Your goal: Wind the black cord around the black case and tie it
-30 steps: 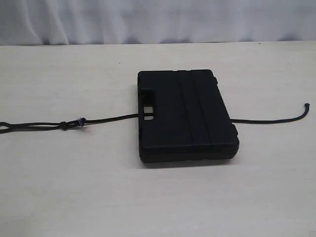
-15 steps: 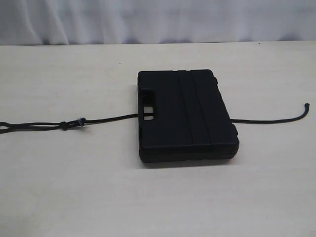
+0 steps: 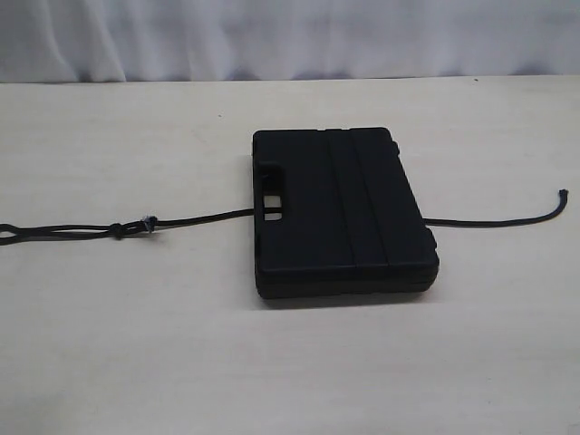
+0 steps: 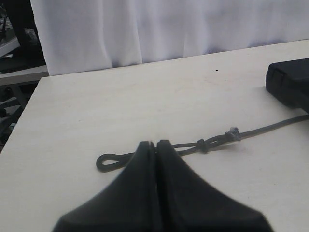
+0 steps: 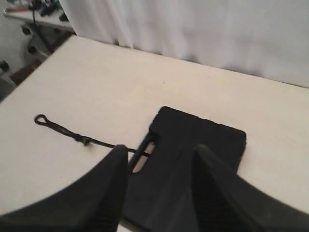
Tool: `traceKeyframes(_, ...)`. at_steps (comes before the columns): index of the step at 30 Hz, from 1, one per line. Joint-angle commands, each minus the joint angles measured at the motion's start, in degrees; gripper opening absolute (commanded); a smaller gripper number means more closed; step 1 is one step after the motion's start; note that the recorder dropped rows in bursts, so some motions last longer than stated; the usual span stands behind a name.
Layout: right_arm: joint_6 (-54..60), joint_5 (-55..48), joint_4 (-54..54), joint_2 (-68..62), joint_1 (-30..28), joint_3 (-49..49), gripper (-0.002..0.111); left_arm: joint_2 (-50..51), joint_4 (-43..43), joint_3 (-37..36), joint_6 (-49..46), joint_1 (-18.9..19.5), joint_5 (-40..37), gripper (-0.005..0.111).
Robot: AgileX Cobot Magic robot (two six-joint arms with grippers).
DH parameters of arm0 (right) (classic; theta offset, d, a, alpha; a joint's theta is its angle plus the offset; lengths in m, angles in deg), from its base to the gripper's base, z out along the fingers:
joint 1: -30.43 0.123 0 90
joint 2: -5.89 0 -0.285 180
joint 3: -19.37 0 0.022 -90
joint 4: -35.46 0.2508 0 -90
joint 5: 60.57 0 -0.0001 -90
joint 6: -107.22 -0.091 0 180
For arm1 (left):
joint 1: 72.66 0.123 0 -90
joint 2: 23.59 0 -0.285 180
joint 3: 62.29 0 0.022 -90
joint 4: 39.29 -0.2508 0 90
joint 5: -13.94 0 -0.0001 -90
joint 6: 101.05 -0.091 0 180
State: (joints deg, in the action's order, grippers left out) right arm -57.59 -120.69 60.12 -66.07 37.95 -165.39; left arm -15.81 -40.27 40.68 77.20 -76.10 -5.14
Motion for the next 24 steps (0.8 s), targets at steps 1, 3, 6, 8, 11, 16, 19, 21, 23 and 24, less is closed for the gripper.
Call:
traceKeyframes(1,-6.6,4.7,-20.0,-8.4,9.2,-2.7,0.040,0.0,0.0,-0.2,0.1,-0.5,0.6,0.000)
traceKeyframes(3,-19.7,2.9,-41.0,-14.8,17.4,-4.5,0.040,0.0,0.0,-0.2,0.1,-0.5,0.6,0.000)
traceKeyframes(6,-29.3,-4.9,-50.4,-28.1,27.7,-9.8,0.043,0.0,0.0,-0.2,0.1,-0.5,0.6,0.000)
traceKeyframes(8,-25.6,-3.7,-36.8,-34.4,29.1,-14.0,0.050,0.0,0.0,-0.2,0.1,-0.5,0.6,0.000)
traceKeyframes(11,-24.6,-2.8,-28.2,-43.6,29.9,-18.2,0.050,0.0,0.0,-0.2,0.1,-0.5,0.6,0.000)
traceKeyframes(16,-28.0,5.7,-25.4,-53.4,31.5,-18.7,0.050,0.0,0.0,-0.2,0.1,-0.5,0.6,0.000)
traceKeyframes(19,-31.1,6.5,-27.1,-57.5,31.7,-21.4,0.049,0.0,0.0,-0.2,0.1,-0.5,0.6,0.000)
traceKeyframes(21,-31.7,5.3,-28.4,-60.1,31.8,-23.8,0.048,0.0,0.0,-0.2,0.1,-0.5,0.6,0.000)
traceKeyframes(23,-32.0,3.7,-28.4,-62.2,31.8,-26.0,0.048,0.0,0.0,-0.2,0.1,-0.5,0.6,0.000)
traceKeyframes(24,-32.3,3.2,-28.5,-63.2,31.8,-27.0,0.048,0.0,0.0,-0.2,0.1,-0.5,0.6,0.000)
